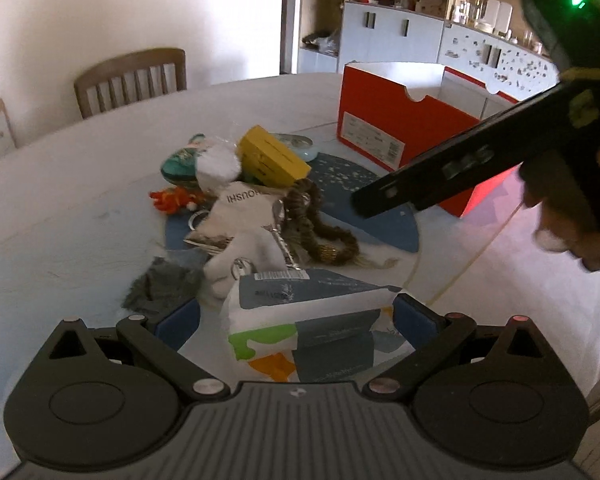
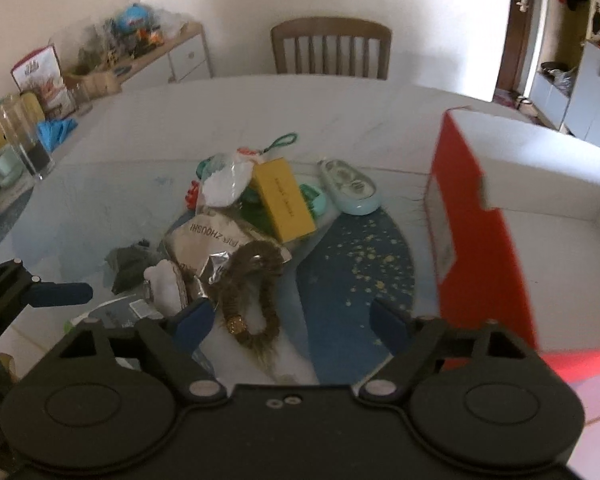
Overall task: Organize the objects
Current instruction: 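Grasp the white-green snack bag with the left tool while the right grasps the brown bracelet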
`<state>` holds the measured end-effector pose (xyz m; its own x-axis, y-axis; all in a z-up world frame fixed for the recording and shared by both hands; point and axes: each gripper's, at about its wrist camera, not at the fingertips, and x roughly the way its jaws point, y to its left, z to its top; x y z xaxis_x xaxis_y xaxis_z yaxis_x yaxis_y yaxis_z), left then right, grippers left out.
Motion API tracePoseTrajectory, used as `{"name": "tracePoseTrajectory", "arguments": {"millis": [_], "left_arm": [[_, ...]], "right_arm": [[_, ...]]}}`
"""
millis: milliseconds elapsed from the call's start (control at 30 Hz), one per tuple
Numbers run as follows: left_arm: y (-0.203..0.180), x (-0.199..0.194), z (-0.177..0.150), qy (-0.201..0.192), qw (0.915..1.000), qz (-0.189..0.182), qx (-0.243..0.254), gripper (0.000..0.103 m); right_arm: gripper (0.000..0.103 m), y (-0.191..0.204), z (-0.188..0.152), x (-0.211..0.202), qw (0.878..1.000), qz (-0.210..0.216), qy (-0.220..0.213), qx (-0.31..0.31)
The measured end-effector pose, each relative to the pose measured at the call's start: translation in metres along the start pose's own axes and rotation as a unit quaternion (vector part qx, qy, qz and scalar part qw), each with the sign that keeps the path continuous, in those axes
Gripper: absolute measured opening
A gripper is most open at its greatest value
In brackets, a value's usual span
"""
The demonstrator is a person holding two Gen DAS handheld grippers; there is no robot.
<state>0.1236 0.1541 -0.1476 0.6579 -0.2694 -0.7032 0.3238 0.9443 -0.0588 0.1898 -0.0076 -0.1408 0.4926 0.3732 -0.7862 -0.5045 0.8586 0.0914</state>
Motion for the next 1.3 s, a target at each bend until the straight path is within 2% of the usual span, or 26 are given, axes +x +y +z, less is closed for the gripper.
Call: {"name": "tracePoseTrajectory", "arguments": {"millis": [133, 267, 367, 533, 700, 800, 900, 933, 967, 1167, 1300], "left_arm": [[0.01, 0.008, 0.001, 0.014, 0.9987, -0.033, -0.038, 0.103], [0.021, 0.013, 0.002, 0.023, 0.995, -0.056, -0.079, 0.103], [0.026, 0.016, 0.002, 0.03, 0.9922, -0.071, -0.097, 0.098], [0.028, 0.016, 0.002, 0.03, 0.9909, -0.077, -0.106, 0.093], [0.03, 0.013, 0.003, 0.028, 0.9905, -0.076, -0.112, 0.085], [0.03, 0.011, 0.005, 0.029, 0.9896, -0.075, -0.119, 0.078], [0.029, 0.007, 0.006, 0.031, 0.989, -0.068, -0.127, 0.067], [0.029, 0.005, 0.008, 0.029, 0.9893, -0.064, -0.128, 0.05], [0.028, 0.004, 0.009, 0.031, 0.9895, -0.06, -0.128, 0.047], [0.017, -0.008, 0.016, 0.023, 0.9906, -0.037, -0.13, 0.037], [0.008, -0.02, 0.025, 0.006, 0.9904, -0.022, -0.137, 0.037]], "right_arm": [[0.072, -0.001, 0.005, 0.026, 1.0, -0.007, 0.03, 0.001], [0.054, 0.002, 0.006, 0.043, 0.999, -0.005, 0.051, 0.0], [0.046, 0.006, 0.011, 0.05, 0.998, -0.003, 0.058, -0.008], [0.034, 0.014, 0.016, 0.053, 0.998, 0.003, 0.056, -0.017], [0.008, 0.019, 0.018, 0.055, 0.998, 0.008, 0.057, -0.032], [0.006, 0.02, 0.016, 0.054, 0.998, 0.009, 0.055, -0.036], [0.005, 0.018, 0.014, 0.046, 0.998, 0.011, 0.046, -0.033], [0.005, 0.018, 0.014, 0.043, 0.998, 0.012, 0.044, -0.031], [0.005, 0.016, 0.013, 0.038, 0.999, 0.013, 0.041, -0.029], [0.005, 0.006, 0.011, 0.005, 0.999, 0.029, 0.02, -0.022], [0.005, -0.004, 0.01, -0.021, 0.999, 0.048, -0.003, -0.025]]}}
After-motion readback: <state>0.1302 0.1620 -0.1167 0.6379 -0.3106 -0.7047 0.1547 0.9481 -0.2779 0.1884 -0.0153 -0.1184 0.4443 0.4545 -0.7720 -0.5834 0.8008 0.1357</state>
